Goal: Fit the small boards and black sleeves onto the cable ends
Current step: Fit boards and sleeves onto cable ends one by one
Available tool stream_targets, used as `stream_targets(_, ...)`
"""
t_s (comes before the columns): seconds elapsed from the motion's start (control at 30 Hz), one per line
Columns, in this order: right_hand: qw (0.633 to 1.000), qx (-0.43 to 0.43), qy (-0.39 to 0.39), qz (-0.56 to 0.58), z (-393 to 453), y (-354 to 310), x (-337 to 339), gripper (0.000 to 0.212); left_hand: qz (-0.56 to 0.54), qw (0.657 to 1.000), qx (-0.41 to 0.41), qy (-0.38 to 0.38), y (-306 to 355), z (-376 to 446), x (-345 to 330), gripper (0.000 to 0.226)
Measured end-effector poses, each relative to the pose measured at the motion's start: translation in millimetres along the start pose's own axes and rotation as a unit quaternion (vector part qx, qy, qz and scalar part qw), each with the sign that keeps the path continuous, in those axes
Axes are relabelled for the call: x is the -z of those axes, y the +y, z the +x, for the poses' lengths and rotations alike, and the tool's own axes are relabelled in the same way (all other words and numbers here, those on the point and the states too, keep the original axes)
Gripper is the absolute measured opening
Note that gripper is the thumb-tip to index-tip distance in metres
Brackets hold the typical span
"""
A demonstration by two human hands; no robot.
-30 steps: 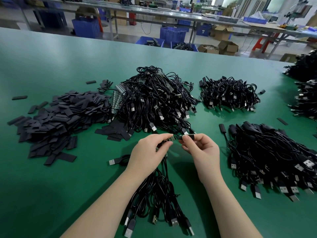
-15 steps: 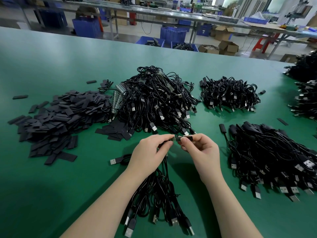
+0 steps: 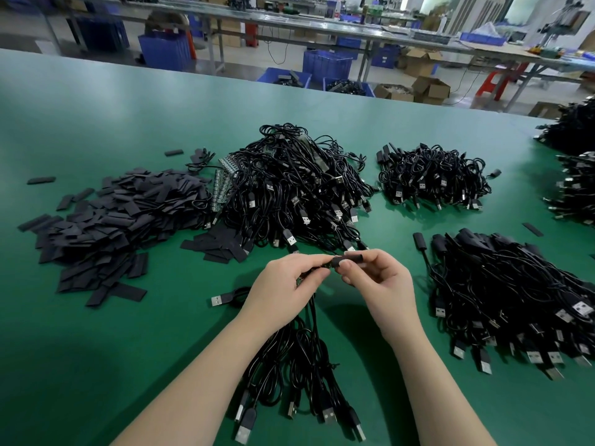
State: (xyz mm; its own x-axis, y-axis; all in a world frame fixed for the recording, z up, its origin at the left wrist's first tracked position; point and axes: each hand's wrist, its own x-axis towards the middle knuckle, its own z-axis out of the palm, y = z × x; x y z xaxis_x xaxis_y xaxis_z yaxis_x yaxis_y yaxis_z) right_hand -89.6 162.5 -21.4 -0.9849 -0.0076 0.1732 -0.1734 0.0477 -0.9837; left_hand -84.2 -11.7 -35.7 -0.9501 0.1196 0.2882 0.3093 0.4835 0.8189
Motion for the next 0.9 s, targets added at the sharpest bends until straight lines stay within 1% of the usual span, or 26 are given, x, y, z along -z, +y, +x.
stream_targets(0.17, 0.999, -0.016, -0.030, 0.015, 0, -2, 5, 0.019, 0.021, 1.000, -0.010, -0.017, 3, 0, 1, 0.033)
stream_targets(0.3, 0.999, -0.023, -0.034, 0.000, 0, -4, 7, 0.004, 0.012, 1.000, -0.003, -0.016, 1, -1, 1, 0.030)
stream_targets(0.57, 0.999, -0.002, -0.040, -0.013, -1, -3, 3, 0.022, 0.019, 1.000, -0.007, -0.005, 1, -1, 0, 0.038)
stream_targets(0.67, 0.998, -0.015, -0.059, -0.027, -1, -2, 4, 0.016, 0.019, 1.000, -0.009, -0.018, 4, -2, 1, 0.041)
stream_targets(0.77, 0.997, -0.023, -0.075, -0.020, -1, -4, 5, 0.017, 0.025, 0.999, -0.017, -0.024, 8, -2, 2, 0.042)
stream_targets(0.87, 0.997, -0.031, -0.068, -0.014, -1, -4, 4, 0.016, 0.037, 0.999, -0.017, -0.016, 10, -3, 2, 0.041)
stream_targets(0.9, 0.998, -0.035, -0.058, -0.007, -1, -2, 3, 0.015, 0.046, 0.999, -0.011, 0.000, 11, -3, 1, 0.037)
